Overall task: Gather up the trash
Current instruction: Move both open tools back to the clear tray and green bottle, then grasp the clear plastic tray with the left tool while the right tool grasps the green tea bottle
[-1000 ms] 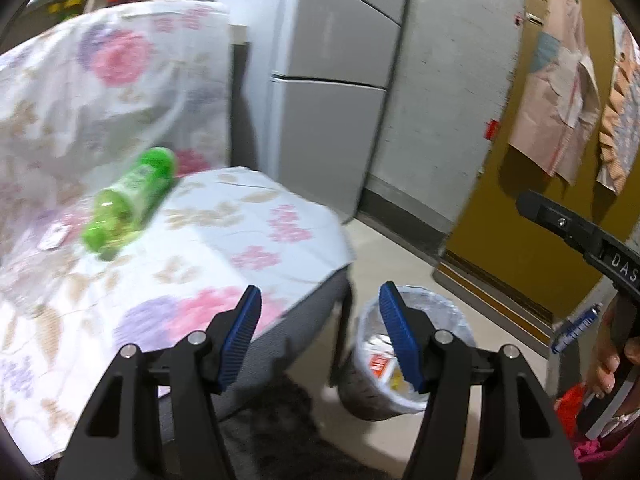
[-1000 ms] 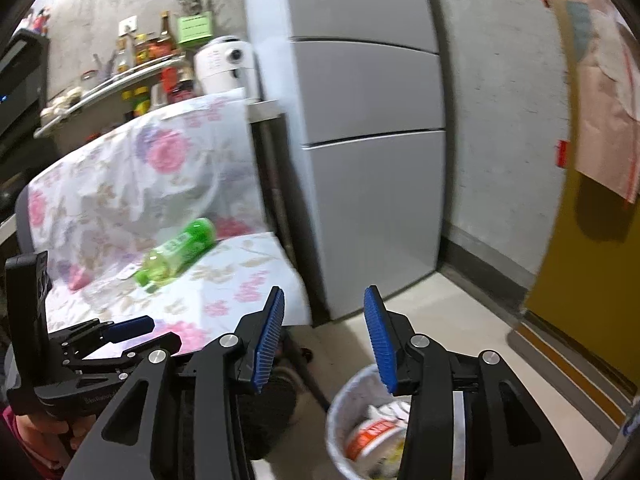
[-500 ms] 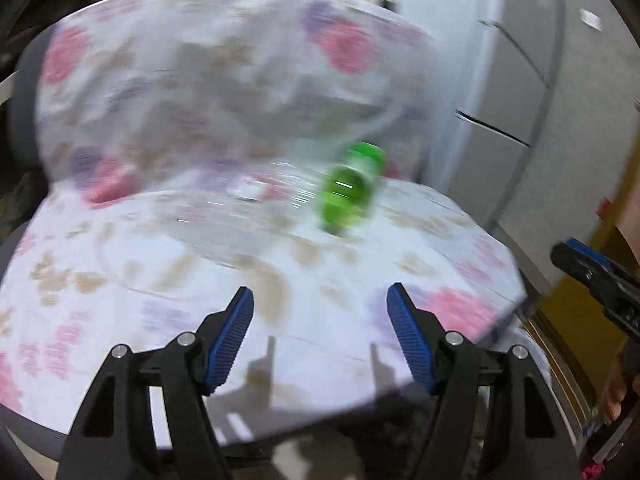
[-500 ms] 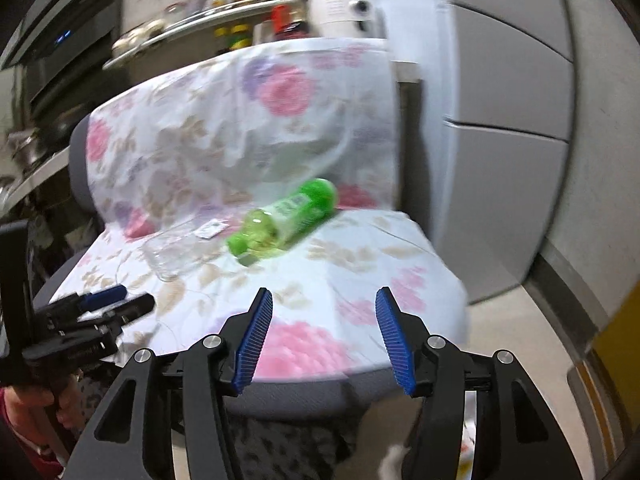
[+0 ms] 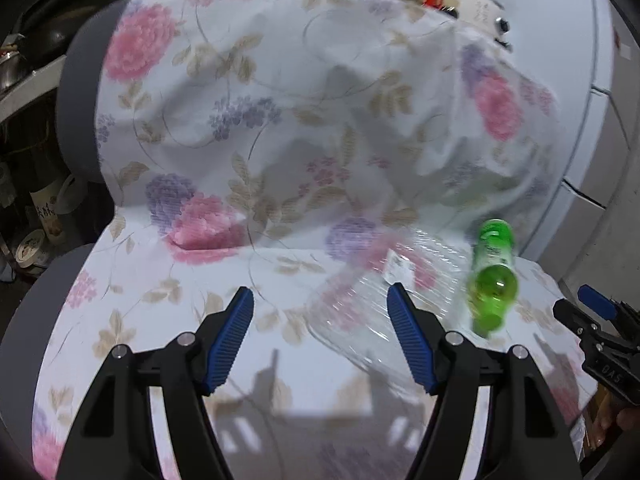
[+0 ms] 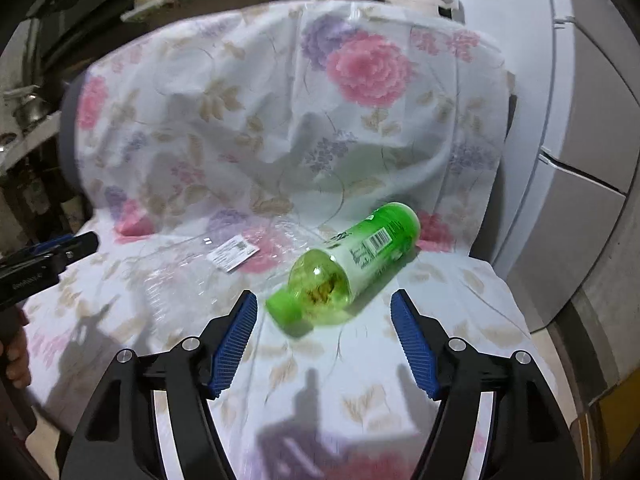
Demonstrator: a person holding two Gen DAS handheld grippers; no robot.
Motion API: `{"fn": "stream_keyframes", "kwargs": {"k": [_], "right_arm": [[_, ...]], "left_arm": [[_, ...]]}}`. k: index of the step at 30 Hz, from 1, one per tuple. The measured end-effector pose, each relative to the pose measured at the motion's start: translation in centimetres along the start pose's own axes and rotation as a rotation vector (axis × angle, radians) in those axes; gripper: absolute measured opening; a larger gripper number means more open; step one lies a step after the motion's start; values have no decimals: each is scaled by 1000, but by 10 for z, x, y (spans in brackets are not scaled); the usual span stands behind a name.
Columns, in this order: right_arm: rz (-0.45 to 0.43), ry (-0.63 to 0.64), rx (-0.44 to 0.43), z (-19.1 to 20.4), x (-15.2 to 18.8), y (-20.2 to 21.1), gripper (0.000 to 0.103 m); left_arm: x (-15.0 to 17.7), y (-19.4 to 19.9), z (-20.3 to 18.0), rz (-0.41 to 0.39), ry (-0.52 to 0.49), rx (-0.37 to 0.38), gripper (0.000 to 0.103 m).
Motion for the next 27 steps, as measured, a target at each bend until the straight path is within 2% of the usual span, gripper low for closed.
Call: {"fn": "stream_keyframes", "kwargs": {"k": [1,5,8,13,15,18,19,21,23,27], "right_arm": [[13,-12,14,-1,-4,-13,70],[37,-74,51,-7,-14,-47,82],[59,-114,67,-10,-21,-69,82],[124,-173,92,-17,-23,-100,82],[156,-213,71,-21,-18,-107,82],[226,-281,-3,-27,-6,-113,82],[250,-290,-42,-26,-2,-115,82],[277,-289,-75,-24,4,-115,71],[253,-248,-40,-23,5,-104,70],[227,-137,-26,-15,12,-74,69]], "left_arm": [[-1,-7,2,10,1,1,68],[-4,-52,11,92,14,23,68],[-2,-78,10,148,30,61,68],[1,-97,-1,216,12,111,66],[2,-98,-6,231,-14,108,49],[7,-94,-13,253,-49,105,35],[9,-88,-16,251,-58,111,33],[14,-79,-21,247,-71,107,30],[20,-63,-25,229,-72,97,28],[34,-27,-28,182,-46,63,24]]}}
Point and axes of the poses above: each gripper's, at about its wrist camera, not at the fingertips, and y roughly against the way its jaws point, z to its left, x to its underside, the point moved 5 cm from there along -y, roughly the way its jaws point, and after that the axes turned 2 degrees about y, right-handed, at the moved point
